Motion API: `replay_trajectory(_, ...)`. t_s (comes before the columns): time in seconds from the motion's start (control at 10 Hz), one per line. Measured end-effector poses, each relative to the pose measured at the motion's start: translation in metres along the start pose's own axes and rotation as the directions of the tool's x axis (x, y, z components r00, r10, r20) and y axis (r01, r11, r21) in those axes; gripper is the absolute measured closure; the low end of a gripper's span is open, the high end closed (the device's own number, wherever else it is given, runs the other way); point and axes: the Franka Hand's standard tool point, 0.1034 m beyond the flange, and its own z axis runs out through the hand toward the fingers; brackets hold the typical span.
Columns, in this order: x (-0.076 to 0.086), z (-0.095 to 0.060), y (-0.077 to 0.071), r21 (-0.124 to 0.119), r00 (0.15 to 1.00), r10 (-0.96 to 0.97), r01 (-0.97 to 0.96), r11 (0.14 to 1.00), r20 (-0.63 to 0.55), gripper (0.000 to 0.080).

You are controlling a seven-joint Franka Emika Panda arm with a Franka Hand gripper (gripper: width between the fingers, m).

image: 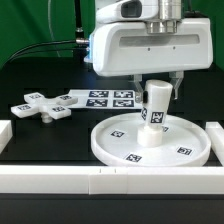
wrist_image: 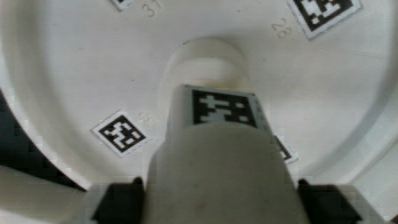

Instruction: Assemble round table

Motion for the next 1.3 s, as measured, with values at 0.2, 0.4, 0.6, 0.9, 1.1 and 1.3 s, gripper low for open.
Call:
replay_trajectory(0.2,0.001,0.002,0.003,-0.014,0.999,-0.001,0.000,1.000,-0.036,0.0390)
replay_trajectory(0.4,-0.001,0.004,0.002,-0.012,1.000,-0.001,0.000,1.000,-0.030,0.0390)
replay_trajectory(0.6,-0.001,0.004,0.002,-0.012,1.000,-0.001,0.000,1.000,-0.030,0.0177)
replay_trajectory(0.9,0.000,-0.001,0.007,-0.020,0.999,-0.012,0.012,1.000,-0.037,0.0151)
replay_trajectory(1.1,0.004,-0.014,0.016,-0.030,0.999,-0.023,0.022,0.999,-0.040,0.0150)
replay_trajectory(1.3,0.008,-0.026,0.024,-0.040,0.999,-0.022,0.020,0.999,-0.046,0.0150)
